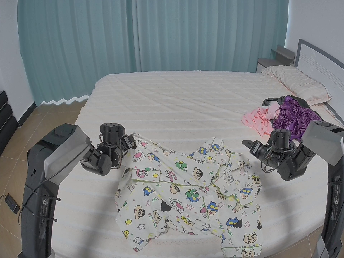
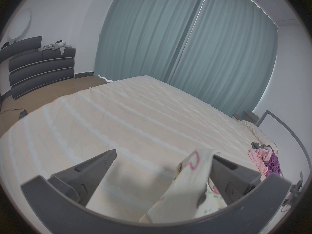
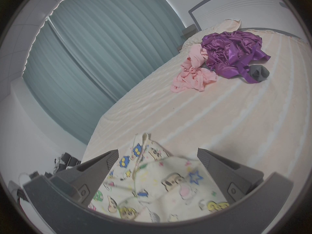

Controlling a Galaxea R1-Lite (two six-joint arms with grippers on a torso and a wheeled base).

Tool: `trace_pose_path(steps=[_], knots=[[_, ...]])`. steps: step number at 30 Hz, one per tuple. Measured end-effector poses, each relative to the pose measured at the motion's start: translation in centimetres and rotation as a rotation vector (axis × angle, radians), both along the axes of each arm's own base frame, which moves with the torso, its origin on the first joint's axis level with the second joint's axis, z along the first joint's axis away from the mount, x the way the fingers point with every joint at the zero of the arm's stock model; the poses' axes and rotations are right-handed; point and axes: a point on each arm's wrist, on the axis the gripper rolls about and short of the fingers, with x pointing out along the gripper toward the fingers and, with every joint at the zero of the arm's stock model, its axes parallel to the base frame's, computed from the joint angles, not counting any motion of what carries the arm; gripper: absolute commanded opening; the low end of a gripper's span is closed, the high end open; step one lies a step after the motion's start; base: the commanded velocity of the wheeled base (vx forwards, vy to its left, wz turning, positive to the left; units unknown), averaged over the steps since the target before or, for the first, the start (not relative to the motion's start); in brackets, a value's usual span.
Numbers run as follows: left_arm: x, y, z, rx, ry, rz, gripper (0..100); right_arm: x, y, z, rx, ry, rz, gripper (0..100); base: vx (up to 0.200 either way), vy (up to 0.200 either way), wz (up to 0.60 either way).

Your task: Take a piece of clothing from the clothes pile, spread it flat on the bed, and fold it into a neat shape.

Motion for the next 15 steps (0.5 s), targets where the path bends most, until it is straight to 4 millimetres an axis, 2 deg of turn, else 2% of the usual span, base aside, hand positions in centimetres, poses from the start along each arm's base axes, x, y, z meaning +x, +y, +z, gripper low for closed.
trace_pose_path(steps=[4, 9, 15], knots=[[0.8, 2.3, 1.0, 0.008, 0.042, 0.016, 100, -2.1, -1.1, -0.7, -0.027, 0.025, 0.038, 100, 0.0, 0.0, 0.0], [1.1, 3.6, 1.8, -0.021, 0.133, -0.041, 100, -3.7, -1.7, -1.2, -0.045, 0.055, 0.091, 100, 0.0, 0.0, 0.0], [2.1, 5.6, 4.9, -0.103, 0.095, -0.026, 100, -4.8, -1.9, -1.9, -0.049, 0.091, 0.151, 100, 0.0, 0.0, 0.0]])
